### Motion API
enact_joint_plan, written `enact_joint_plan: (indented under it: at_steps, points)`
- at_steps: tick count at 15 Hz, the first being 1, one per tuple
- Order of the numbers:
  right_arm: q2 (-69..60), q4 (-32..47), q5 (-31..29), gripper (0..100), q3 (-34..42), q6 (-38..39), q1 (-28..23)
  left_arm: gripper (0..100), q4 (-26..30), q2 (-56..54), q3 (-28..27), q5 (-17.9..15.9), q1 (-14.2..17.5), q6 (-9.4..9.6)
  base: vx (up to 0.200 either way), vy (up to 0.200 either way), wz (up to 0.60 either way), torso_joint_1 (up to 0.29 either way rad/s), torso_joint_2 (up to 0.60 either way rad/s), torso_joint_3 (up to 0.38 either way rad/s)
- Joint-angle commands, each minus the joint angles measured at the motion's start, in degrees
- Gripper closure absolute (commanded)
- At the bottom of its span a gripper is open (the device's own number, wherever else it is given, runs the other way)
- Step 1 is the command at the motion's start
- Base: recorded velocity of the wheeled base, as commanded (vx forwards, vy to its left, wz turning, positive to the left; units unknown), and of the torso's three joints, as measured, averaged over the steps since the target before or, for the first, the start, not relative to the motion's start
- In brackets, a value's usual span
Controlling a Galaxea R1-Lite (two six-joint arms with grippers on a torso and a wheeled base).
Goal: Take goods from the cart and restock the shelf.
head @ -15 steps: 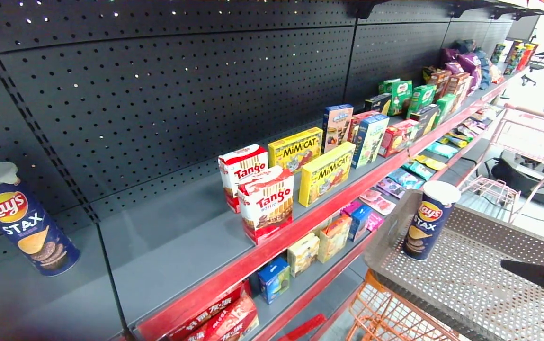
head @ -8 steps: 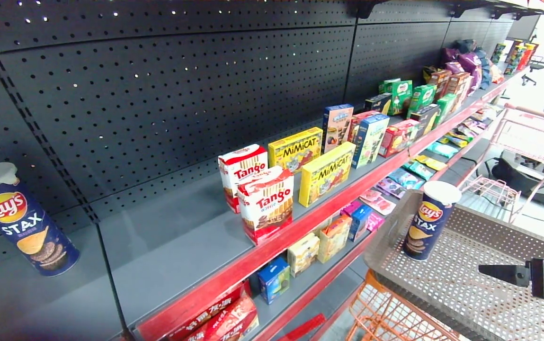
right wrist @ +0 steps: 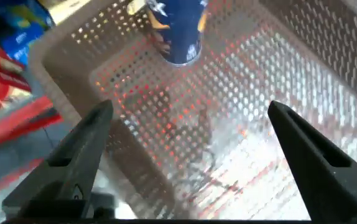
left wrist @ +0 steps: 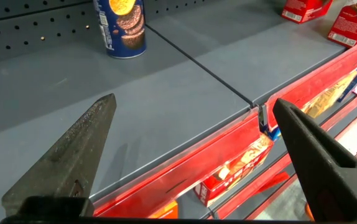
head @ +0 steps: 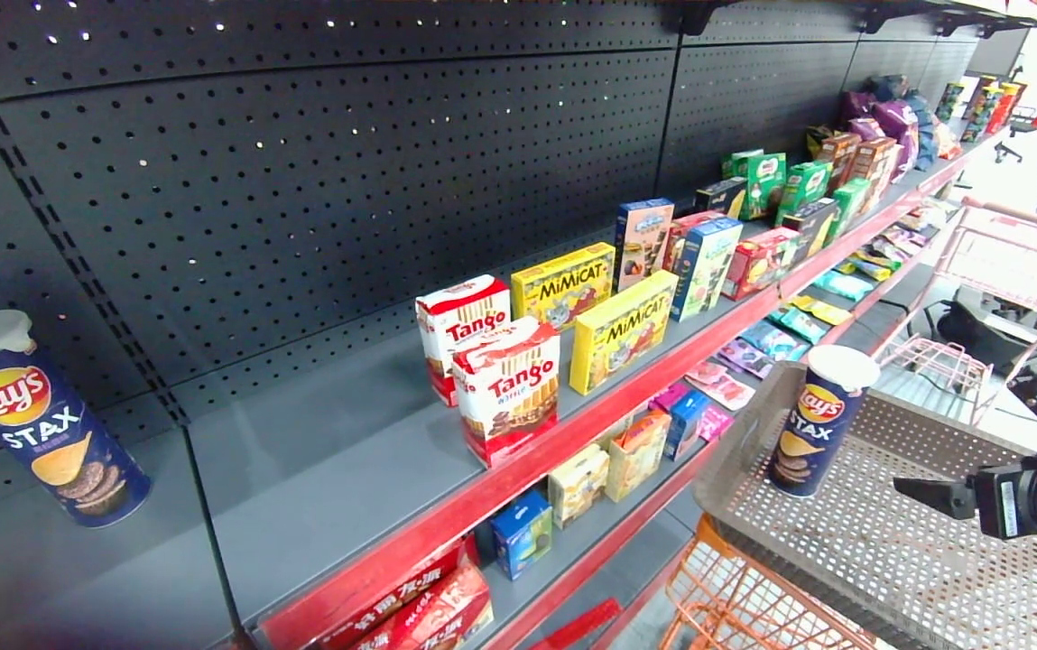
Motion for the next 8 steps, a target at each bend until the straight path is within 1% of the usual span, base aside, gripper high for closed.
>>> enact_joint_plan:
  at_steps: [1, 4, 7, 8]
  points:
    - [5.55, -5.72, 3.18, 0, 1.6, -2.76, -0.07, 0, 0.0, 0.05, -0.01, 0.04, 0.0, -0.02, 0.0, 0.0, 0.0, 0.0, 0.0, 0.0]
    - [10.47, -14.16, 5.82, 0, 1.25, -3.29, 0.46, 0, 0.0, 0.05, -0.01, 0.04, 0.0, -0.02, 0.0, 0.0, 0.0, 0.0, 0.0, 0.0]
    - [14.08, -16.71, 7.05, 0, 1.07, -5.75, 0.63, 0, 0.0, 0.05, -0.01, 0.04, 0.0, -0.02, 0.0, 0.0, 0.0, 0.0, 0.0, 0.0]
    - [16.1, -19.96, 7.05, 0, 1.07, -5.75, 0.99, 0, 0.0, 0.05, -0.01, 0.04, 0.0, -0.02, 0.0, 0.0, 0.0, 0.0, 0.0, 0.0]
